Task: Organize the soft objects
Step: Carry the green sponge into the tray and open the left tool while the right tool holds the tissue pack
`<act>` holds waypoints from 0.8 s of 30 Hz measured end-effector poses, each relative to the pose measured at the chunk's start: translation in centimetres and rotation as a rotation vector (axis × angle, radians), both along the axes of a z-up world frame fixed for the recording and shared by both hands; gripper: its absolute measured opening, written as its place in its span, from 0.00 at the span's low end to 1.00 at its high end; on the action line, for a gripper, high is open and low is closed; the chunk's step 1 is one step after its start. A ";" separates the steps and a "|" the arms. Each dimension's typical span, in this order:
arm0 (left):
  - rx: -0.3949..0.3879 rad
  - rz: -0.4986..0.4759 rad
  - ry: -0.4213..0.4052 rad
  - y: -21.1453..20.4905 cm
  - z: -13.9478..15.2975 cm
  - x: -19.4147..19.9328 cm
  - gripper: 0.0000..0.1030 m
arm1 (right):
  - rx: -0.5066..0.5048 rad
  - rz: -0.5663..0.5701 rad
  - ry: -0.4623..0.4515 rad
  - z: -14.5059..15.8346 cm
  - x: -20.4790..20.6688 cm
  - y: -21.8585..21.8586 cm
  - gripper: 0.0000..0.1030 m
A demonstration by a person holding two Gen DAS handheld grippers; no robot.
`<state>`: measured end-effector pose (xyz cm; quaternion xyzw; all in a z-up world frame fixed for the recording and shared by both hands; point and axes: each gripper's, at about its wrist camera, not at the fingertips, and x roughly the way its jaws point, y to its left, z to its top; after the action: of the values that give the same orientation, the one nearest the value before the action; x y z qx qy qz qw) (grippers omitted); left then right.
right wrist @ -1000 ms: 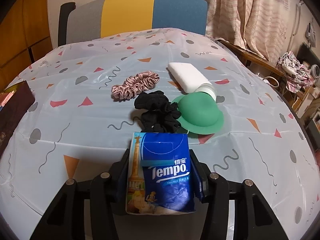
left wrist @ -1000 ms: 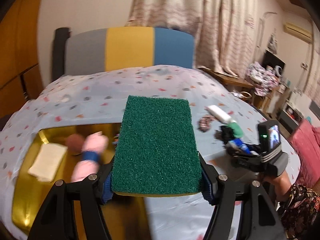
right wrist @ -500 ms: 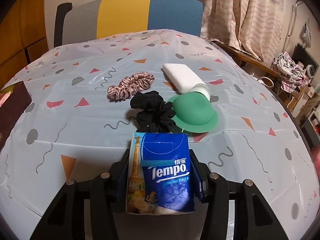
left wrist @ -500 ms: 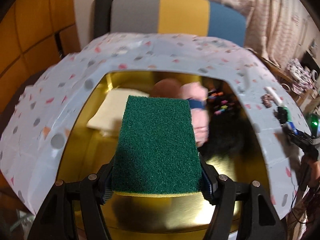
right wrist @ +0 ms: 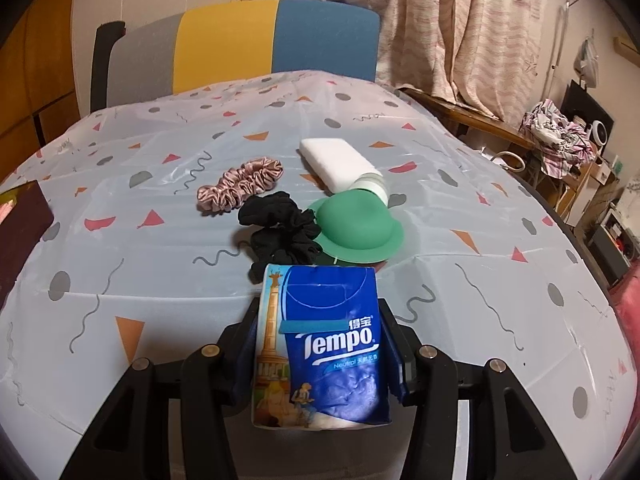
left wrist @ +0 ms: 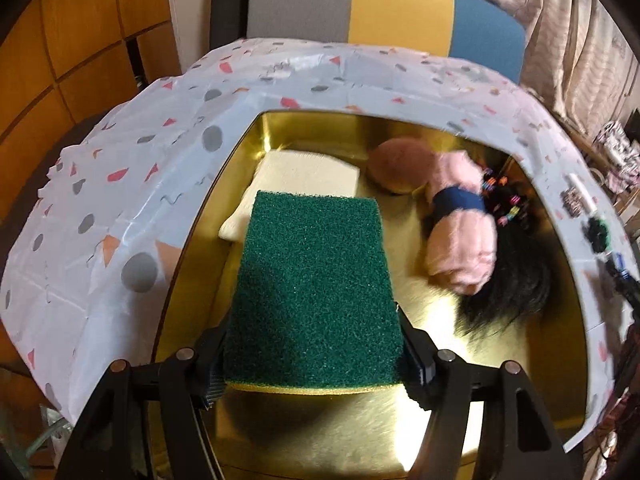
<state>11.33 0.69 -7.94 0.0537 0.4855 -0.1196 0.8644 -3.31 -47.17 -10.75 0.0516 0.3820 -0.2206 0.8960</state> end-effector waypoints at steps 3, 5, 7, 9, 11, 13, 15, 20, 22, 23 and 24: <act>0.015 0.011 -0.023 0.5 -0.3 -0.5 0.69 | -0.011 -0.010 -0.016 0.2 -0.4 0.2 0.52; 0.049 0.040 -0.062 0.8 -0.2 -1.2 0.78 | -0.023 -0.013 -0.024 0.4 -0.5 0.4 0.52; 0.049 0.048 -0.097 1.0 0.2 -1.7 0.81 | -0.028 -0.015 -0.027 0.5 -0.6 0.5 0.52; 0.032 0.056 -0.128 1.3 0.7 -2.2 0.81 | -0.023 -0.014 -0.026 0.6 -0.8 0.7 0.52; 0.020 0.076 -0.148 1.7 1.2 -2.5 0.81 | -0.013 -0.009 -0.024 0.6 -0.9 0.9 0.52; -0.017 0.091 -0.165 2.3 1.9 -2.6 0.81 | 0.021 0.000 -0.017 0.7 -1.1 1.1 0.52; -0.105 0.090 -0.172 2.7 2.6 -2.9 0.81 | 0.049 0.013 -0.018 0.9 -1.4 1.6 0.52; -0.269 0.087 -0.155 2.5 3.5 -3.6 0.81 | 0.126 0.071 -0.034 2.0 -1.9 4.1 0.52; -0.296 0.069 -0.151 2.0 3.7 -3.9 0.81 | 0.146 0.114 -0.052 2.8 -1.8 5.7 0.52; -0.294 0.063 -0.155 1.7 3.9 -4.1 0.81 | 0.160 0.143 -0.065 3.5 -1.7 6.8 0.52; -0.289 0.058 -0.160 1.4 4.0 -4.4 0.81 | 0.172 0.167 -0.076 4.0 -1.6 7.8 0.52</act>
<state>6.95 2.11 -3.96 -0.0758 0.3944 -0.1587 0.9020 -4.94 -39.42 -6.75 0.1048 0.3681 -0.1092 0.9174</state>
